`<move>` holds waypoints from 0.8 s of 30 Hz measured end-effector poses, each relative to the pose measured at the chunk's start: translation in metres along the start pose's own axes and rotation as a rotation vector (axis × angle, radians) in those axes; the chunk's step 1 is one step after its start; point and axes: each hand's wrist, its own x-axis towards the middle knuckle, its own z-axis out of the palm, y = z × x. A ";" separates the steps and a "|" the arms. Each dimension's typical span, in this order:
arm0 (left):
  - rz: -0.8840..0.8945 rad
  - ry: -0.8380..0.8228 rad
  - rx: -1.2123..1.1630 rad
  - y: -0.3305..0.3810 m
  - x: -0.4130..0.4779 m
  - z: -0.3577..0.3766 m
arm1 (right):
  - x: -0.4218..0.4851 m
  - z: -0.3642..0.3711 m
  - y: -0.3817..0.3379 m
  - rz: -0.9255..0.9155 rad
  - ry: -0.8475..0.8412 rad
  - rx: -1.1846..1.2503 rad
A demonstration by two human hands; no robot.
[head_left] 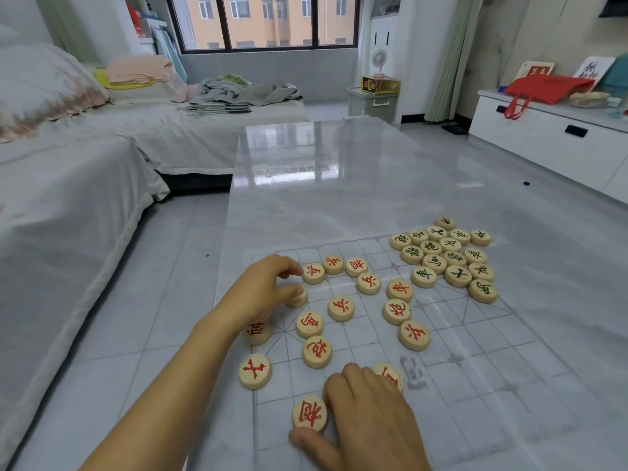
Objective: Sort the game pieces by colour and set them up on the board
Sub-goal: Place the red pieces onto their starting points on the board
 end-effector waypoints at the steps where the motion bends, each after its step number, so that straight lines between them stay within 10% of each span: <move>1: 0.029 0.006 0.002 0.004 0.001 0.002 | -0.003 0.004 0.000 -0.002 0.016 -0.003; 13: 0.229 -0.308 0.601 0.067 0.101 0.056 | 0.001 0.029 -0.001 -0.002 0.096 0.006; 24: -0.042 -0.208 0.232 -0.033 0.048 -0.054 | -0.002 0.026 0.002 0.001 0.063 0.074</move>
